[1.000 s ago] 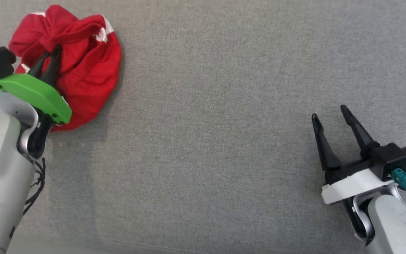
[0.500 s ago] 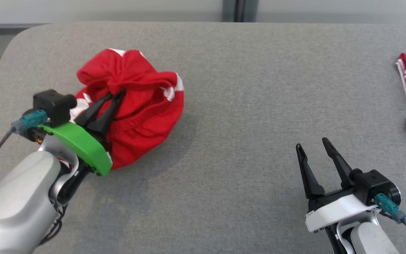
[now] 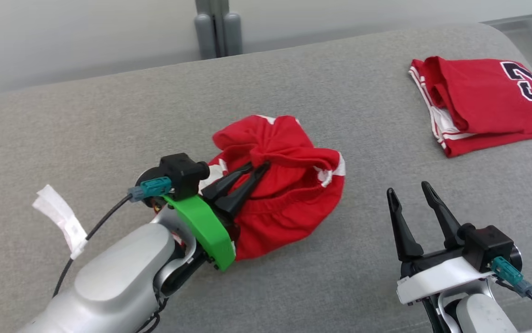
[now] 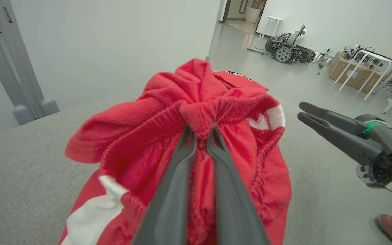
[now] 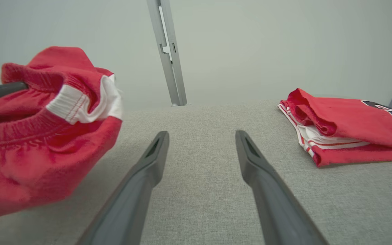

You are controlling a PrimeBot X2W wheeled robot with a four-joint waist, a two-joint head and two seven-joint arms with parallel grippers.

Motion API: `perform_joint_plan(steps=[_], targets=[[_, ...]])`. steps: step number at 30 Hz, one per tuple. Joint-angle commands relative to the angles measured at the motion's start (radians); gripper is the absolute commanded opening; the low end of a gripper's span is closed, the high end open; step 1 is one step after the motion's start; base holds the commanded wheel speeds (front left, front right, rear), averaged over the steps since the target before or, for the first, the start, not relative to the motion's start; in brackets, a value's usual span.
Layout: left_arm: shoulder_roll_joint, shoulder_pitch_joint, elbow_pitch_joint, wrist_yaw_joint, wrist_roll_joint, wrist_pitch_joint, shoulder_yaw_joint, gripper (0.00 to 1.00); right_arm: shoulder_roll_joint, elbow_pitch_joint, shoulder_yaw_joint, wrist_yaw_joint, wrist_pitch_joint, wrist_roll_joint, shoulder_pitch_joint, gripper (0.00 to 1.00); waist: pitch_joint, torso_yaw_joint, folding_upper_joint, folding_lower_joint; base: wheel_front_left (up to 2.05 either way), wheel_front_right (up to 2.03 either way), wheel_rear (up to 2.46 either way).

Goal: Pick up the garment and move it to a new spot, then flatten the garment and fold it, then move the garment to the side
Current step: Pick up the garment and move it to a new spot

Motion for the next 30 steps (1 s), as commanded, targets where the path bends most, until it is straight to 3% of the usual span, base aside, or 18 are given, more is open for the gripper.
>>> perform_joint_plan(steps=[1, 9, 10, 11, 19, 23, 30], targets=[[0.004, -0.023, 0.020, 0.002, -0.002, -0.018, -0.015, 0.00, 0.004, -0.008, 0.000, -0.001, 0.000, 0.003, -0.020, 1.00, 0.041, -0.074, -0.0001, 0.0000, 0.00, 0.00, 0.00], [-0.029, -0.080, 0.187, 0.002, 0.019, -0.081, -0.117, 0.00, 0.023, -0.018, -0.004, -0.001, 0.000, -0.008, -0.048, 1.00, 0.119, -0.101, -0.0001, 0.0000, 0.00, 0.00, 0.00], [-0.040, -0.078, 0.211, 0.002, 0.021, -0.083, -0.125, 0.57, 0.025, -0.018, -0.005, -0.001, 0.000, -0.011, -0.049, 1.00, 0.121, -0.098, -0.0001, 0.0000, 0.00, 0.00, 0.00], [-0.062, -0.075, 0.222, 0.002, 0.013, -0.087, -0.110, 1.00, 0.027, -0.014, -0.011, -0.001, 0.000, -0.011, -0.050, 1.00, 0.118, -0.088, -0.0001, 0.0000, 0.00, 0.00, 0.00], [-0.070, 0.079, 0.126, 0.008, 0.167, -0.087, 0.127, 1.00, 0.016, 0.001, -0.011, -0.001, 0.000, -0.013, -0.012, 1.00, 0.019, 0.002, -0.0001, 0.0000, 0.00, 0.00, 0.00], [-0.078, 0.240, 0.040, 0.053, 0.253, -0.085, 0.293, 1.00, 0.015, 0.011, -0.003, -0.001, 0.000, -0.002, 0.018, 1.00, -0.049, 0.065, -0.0001, 0.0000, 0.00, 0.00, 0.00], [-0.151, 0.530, -0.108, 0.105, 0.398, -0.086, 0.578, 1.00, 0.019, 0.016, 0.007, -0.001, 0.000, 0.013, 0.069, 1.00, -0.139, 0.147, -0.0001, 0.0000, 0.00, 0.00, 0.00]])
